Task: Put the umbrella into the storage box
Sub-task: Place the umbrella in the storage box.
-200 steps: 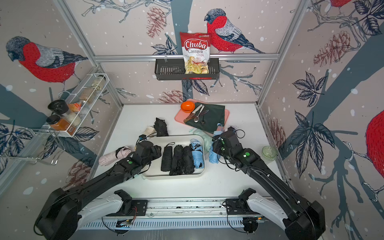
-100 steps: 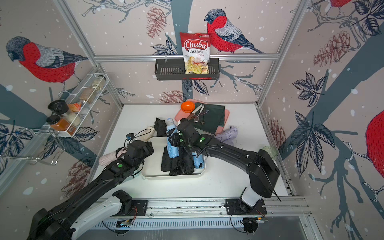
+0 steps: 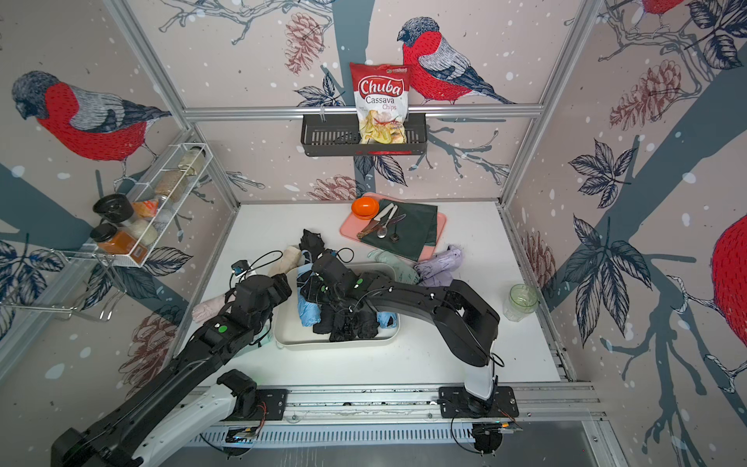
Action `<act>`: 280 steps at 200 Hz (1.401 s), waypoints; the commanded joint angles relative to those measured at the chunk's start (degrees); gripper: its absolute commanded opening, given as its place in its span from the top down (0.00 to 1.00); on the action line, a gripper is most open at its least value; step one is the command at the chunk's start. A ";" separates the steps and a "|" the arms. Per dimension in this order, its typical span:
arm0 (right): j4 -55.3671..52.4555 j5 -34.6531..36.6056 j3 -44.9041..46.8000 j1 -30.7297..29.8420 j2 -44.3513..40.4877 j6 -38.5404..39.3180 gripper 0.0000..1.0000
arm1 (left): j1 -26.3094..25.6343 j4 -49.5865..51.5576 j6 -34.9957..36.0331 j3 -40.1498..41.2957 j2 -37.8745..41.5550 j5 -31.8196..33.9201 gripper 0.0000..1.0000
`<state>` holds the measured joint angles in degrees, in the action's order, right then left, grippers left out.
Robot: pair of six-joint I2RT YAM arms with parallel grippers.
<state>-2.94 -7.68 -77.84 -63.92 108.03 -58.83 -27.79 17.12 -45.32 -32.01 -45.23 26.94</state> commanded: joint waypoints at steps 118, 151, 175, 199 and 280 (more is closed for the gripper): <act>2.68 -2.57 -5.38 -1.40 8.88 -6.71 0.69 | 0.40 -2.23 2.25 -0.15 -1.38 -2.48 0.31; 3.15 -4.58 -5.89 -1.15 10.59 -7.01 0.65 | 0.37 -2.75 1.91 0.35 -1.44 -2.65 0.31; 3.48 -6.39 -6.29 -0.47 12.05 -7.53 0.53 | 0.41 -3.31 1.73 0.28 -1.74 -2.90 0.30; 2.74 -7.41 -7.83 -0.41 13.35 -7.12 0.41 | 0.37 -3.61 1.48 0.29 -1.76 -2.87 0.30; 2.07 -8.53 -8.41 -0.47 13.65 -5.94 0.32 | 0.44 -3.58 1.25 0.11 -1.18 -3.51 0.30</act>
<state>-1.37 -15.11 -86.67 -64.47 121.60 -65.47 -27.62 15.18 -43.68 -31.70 -46.52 23.99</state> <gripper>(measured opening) 0.703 0.700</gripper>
